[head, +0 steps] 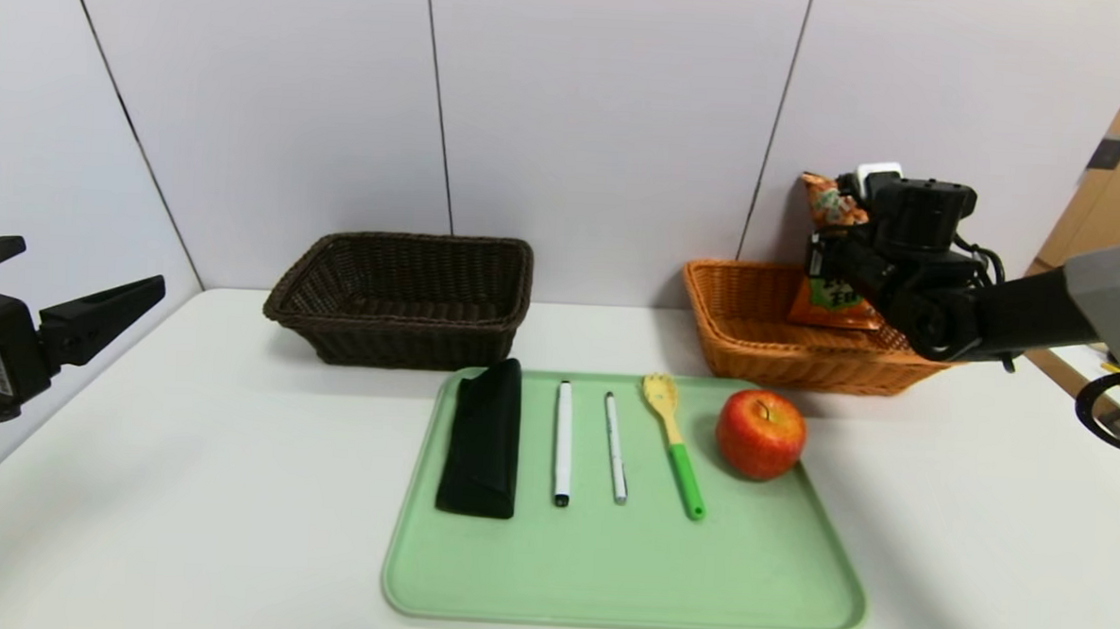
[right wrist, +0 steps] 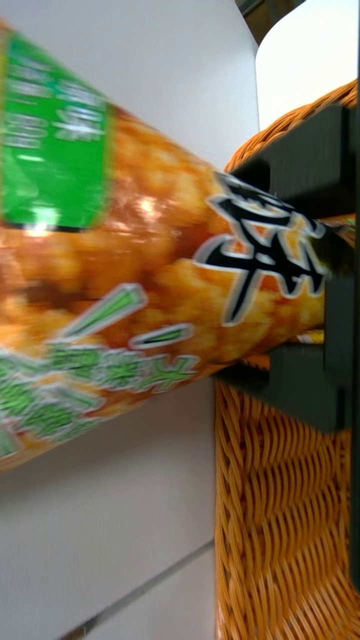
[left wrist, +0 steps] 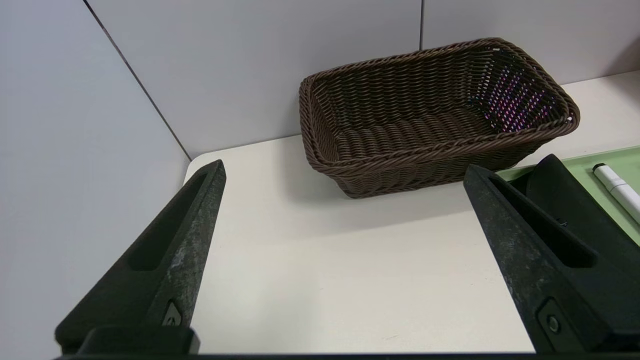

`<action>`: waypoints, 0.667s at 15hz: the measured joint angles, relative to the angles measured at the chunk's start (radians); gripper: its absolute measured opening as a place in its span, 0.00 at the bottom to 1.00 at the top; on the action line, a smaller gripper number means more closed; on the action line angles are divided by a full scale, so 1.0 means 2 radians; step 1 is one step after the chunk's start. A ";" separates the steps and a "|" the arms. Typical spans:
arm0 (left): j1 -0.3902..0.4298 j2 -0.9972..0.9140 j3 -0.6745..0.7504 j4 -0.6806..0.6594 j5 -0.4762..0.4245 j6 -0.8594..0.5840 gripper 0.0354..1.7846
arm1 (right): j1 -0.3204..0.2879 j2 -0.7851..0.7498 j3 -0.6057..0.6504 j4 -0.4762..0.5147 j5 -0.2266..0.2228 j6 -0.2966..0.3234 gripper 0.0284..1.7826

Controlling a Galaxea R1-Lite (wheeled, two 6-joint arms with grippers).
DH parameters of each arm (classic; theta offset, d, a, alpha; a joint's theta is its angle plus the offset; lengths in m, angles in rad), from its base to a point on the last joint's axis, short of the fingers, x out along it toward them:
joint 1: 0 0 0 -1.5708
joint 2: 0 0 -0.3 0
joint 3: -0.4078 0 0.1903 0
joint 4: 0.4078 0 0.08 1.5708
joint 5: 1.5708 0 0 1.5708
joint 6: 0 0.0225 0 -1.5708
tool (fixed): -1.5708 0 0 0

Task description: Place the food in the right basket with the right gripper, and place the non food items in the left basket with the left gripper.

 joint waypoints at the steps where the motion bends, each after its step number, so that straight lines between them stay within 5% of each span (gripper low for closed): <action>1: 0.000 0.000 0.000 0.000 0.000 0.000 0.94 | 0.000 0.003 0.004 -0.020 0.000 -0.002 0.45; 5: 0.003 -0.002 -0.001 0.000 0.000 0.000 0.94 | 0.002 -0.003 0.032 -0.100 0.017 -0.032 0.65; 10: 0.008 -0.004 -0.001 0.000 -0.001 0.000 0.94 | 0.019 -0.080 0.075 -0.038 0.024 -0.030 0.80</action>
